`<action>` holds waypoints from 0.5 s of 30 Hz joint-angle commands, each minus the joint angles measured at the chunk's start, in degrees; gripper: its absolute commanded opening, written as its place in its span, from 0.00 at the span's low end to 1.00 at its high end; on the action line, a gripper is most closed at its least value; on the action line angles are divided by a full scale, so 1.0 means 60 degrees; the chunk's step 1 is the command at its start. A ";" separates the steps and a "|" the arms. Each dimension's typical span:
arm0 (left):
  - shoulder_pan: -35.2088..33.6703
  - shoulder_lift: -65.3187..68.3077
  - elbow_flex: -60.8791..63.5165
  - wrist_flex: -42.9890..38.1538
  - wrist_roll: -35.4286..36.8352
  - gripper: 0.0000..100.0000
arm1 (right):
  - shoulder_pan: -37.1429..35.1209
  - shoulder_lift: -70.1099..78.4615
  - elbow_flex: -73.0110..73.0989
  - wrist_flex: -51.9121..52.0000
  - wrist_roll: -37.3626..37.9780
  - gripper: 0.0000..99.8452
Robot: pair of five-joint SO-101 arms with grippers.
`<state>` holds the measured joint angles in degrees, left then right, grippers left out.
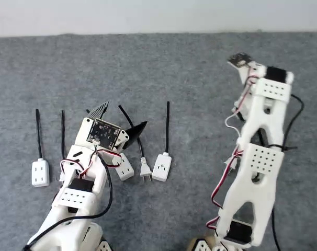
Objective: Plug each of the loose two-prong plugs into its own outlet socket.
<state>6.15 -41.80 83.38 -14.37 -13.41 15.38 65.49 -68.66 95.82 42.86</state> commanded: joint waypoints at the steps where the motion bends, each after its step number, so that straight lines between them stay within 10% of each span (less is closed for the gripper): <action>1: -0.0015 0.0015 -0.0491 -0.0264 -0.0029 0.41 | 0.0799 -0.0037 -0.0410 -0.0476 0.0176 0.19; 15: -0.0015 0.0015 -0.0491 -0.0264 -0.0029 0.41 | 0.1736 -0.0037 -0.0425 -0.0608 0.0469 0.19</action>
<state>6.15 -41.80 83.38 -14.37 -13.41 24.09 66.81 -68.66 91.87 44.97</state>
